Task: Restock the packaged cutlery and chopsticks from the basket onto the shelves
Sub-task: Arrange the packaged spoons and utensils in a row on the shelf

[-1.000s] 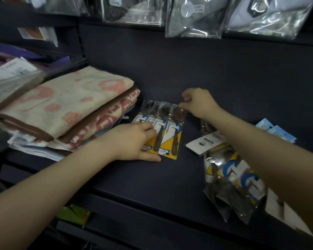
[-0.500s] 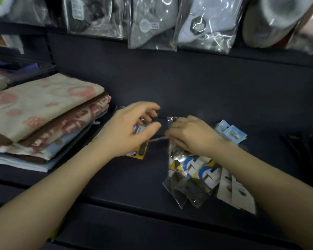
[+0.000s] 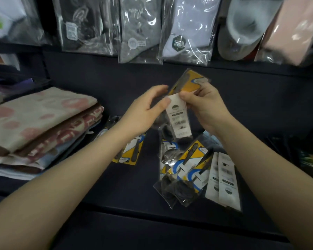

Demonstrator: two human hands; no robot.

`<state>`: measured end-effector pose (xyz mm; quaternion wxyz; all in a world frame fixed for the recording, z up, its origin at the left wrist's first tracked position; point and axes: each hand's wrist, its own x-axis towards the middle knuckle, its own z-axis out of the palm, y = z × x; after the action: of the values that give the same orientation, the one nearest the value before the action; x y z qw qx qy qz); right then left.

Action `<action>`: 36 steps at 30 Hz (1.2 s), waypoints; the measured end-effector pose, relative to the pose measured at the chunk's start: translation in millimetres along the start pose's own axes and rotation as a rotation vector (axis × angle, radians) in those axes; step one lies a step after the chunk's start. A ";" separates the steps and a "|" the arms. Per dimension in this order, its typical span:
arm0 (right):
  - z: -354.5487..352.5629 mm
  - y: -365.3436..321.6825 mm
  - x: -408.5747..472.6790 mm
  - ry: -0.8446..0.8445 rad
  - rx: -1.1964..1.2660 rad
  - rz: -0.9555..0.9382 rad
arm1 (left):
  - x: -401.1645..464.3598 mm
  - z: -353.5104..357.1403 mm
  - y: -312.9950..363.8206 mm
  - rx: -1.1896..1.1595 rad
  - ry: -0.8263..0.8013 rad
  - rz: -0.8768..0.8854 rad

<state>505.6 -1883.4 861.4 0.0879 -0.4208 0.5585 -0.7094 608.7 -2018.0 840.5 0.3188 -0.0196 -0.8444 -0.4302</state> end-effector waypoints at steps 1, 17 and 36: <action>-1.8 0.2 -1.3 -0.001 0.041 0.012 | 3.8 1.3 2.0 0.055 -0.046 0.003; -12.1 34.6 -43.5 -0.310 -1.004 -0.038 | -10.5 -42.1 -3.3 0.382 0.090 -0.094; 7.5 53.6 -60.6 -0.394 -1.117 -0.109 | -59.0 -43.1 -43.2 -0.330 -0.217 -0.620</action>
<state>530.5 -1872.1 784.8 -0.0813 -0.5550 0.7980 -0.2204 664.9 -2062.8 795.3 0.0744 0.1403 -0.7583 -0.6323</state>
